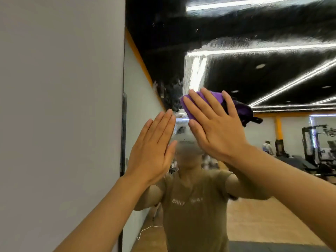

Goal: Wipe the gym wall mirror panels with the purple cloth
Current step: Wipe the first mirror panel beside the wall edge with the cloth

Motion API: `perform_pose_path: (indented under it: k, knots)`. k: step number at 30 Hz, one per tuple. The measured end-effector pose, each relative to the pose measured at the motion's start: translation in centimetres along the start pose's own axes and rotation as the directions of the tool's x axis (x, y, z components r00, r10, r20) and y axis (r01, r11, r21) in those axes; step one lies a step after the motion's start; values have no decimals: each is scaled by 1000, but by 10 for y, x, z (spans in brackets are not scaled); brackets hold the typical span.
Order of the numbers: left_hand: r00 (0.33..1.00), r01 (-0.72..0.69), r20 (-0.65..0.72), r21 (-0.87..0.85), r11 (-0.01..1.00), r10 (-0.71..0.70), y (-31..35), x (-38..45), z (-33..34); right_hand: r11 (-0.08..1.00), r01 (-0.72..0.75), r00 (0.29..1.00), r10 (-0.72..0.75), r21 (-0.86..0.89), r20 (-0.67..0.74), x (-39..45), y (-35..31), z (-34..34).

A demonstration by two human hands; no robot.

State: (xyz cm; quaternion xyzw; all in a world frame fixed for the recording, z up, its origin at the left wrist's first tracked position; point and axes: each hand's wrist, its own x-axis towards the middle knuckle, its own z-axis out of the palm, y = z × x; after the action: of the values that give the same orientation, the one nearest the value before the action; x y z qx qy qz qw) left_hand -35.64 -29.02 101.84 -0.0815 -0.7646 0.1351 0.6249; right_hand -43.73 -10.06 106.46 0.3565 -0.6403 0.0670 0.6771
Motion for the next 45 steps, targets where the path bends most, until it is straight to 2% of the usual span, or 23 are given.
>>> perform_pose_path:
  k: [4,8,12,18,21,26,30,34,38,45]
  knots:
    - [1000,3,-31,-37,999,-4,-1,0,-1,1000,17,999,-16,-21,34,-68,-29,4]
    - [1000,-13,-27,-46,999,12,-3,0,-1,999,19,997,-16,-37,75,-79,-33,3]
    - [999,-40,-4,-37,999,40,-9,0,-4,999,9,998,-7,-35,61,-30,-15,0]
    - [999,-36,3,-59,998,36,-12,-2,-7,966,-255,966,256,-34,38,103,26,-12]
    - [1000,-30,-6,-65,997,29,-12,-3,-8,950,-311,950,312,-24,37,117,27,-10]
    - [999,8,-35,-92,996,-12,-10,-5,-5,973,-231,972,230,-9,-44,32,-13,0]
    - [997,51,-55,-97,994,-56,-8,-4,-3,993,-106,994,107,-45,21,-67,-54,6]
    - [997,57,-45,-100,993,-61,-10,-7,-5,998,-26,995,31,-60,91,-95,-58,5]
    - [998,56,-38,-83,995,-59,-18,-11,-7,998,24,994,-18,-51,110,-50,-39,4]
    - [998,63,-19,-72,995,-65,-25,-22,-12,976,-216,975,218,-30,43,115,3,-6]
